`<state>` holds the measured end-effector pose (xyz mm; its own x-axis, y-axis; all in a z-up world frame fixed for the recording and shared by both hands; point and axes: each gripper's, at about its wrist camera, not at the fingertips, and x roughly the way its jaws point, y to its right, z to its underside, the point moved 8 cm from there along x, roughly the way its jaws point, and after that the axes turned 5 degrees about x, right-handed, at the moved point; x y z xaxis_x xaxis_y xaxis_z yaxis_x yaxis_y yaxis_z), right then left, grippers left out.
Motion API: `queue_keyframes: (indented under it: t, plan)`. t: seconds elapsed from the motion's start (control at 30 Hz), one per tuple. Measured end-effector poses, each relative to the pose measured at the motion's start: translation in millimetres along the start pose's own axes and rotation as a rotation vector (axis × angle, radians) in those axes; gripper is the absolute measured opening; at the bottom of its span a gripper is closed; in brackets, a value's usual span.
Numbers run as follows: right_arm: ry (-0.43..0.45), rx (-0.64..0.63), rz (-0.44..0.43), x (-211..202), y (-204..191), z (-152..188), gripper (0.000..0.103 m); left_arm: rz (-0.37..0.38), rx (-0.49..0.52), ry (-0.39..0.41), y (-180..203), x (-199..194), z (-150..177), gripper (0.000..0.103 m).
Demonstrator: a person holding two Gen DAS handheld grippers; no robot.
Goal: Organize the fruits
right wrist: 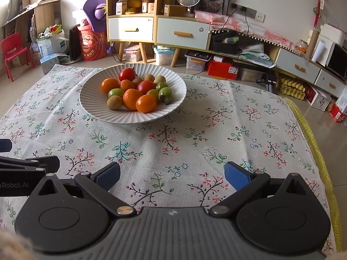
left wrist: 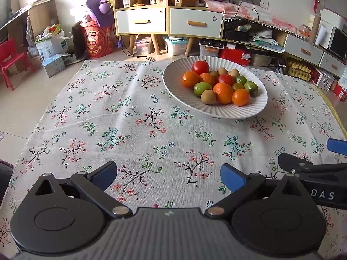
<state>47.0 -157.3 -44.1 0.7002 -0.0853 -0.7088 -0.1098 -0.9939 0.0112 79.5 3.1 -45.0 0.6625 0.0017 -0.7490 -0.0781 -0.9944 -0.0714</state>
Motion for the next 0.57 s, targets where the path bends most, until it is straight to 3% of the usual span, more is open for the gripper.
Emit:
queue_keyframes:
  t: [0.57]
  plan:
    - [0.001, -0.002, 0.005, 0.5, 0.7, 0.2, 0.103, 0.001, 0.004, -0.006, 0.1, 1.1, 0.8, 0.095]
